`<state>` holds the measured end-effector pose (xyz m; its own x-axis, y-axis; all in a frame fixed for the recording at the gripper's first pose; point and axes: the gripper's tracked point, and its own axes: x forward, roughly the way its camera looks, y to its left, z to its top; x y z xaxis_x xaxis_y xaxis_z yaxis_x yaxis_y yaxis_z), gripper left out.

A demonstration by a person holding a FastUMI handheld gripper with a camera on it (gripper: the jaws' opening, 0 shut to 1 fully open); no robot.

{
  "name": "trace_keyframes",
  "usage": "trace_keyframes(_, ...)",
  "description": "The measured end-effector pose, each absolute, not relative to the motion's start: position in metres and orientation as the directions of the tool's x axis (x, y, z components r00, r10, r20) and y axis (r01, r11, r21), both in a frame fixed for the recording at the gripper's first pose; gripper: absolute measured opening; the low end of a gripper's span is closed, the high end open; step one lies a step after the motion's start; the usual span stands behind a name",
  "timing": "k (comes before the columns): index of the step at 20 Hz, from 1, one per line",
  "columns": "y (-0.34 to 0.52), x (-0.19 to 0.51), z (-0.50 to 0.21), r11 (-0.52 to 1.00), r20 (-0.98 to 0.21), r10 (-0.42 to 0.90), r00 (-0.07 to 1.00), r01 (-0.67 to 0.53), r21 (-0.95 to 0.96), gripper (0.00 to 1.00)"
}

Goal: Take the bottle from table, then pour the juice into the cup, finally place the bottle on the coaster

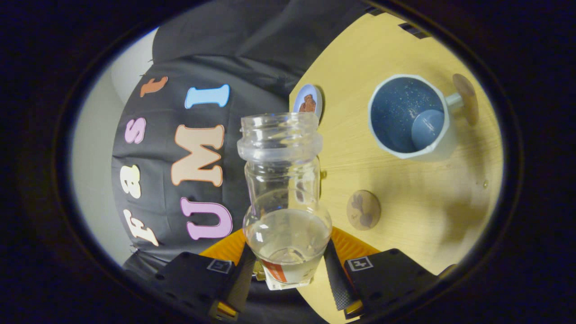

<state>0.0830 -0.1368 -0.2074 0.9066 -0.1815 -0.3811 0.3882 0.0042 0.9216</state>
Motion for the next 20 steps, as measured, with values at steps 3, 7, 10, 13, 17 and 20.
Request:
trace_keyframes(3, -0.139, 0.082, -0.201, -0.055, -0.363, -0.19, 0.912, 0.36, 0.931, 0.77)
trace_keyframes(7, -0.144, 0.08, -0.196, -0.115, -0.345, -0.211, 0.915, 0.327, 0.938, 0.77)
trace_keyframes(10, -0.148, 0.079, -0.192, -0.148, -0.34, -0.221, 0.914, 0.313, 0.938, 0.77)
trace_keyframes(13, -0.151, 0.08, -0.191, -0.18, -0.338, -0.23, 0.913, 0.302, 0.936, 0.77)
trace_keyframes(17, -0.15, 0.081, -0.19, -0.212, -0.338, -0.232, 0.912, 0.291, 0.933, 0.77)
trace_keyframes(20, -0.152, 0.083, -0.189, -0.246, -0.339, -0.236, 0.911, 0.281, 0.928, 0.77)
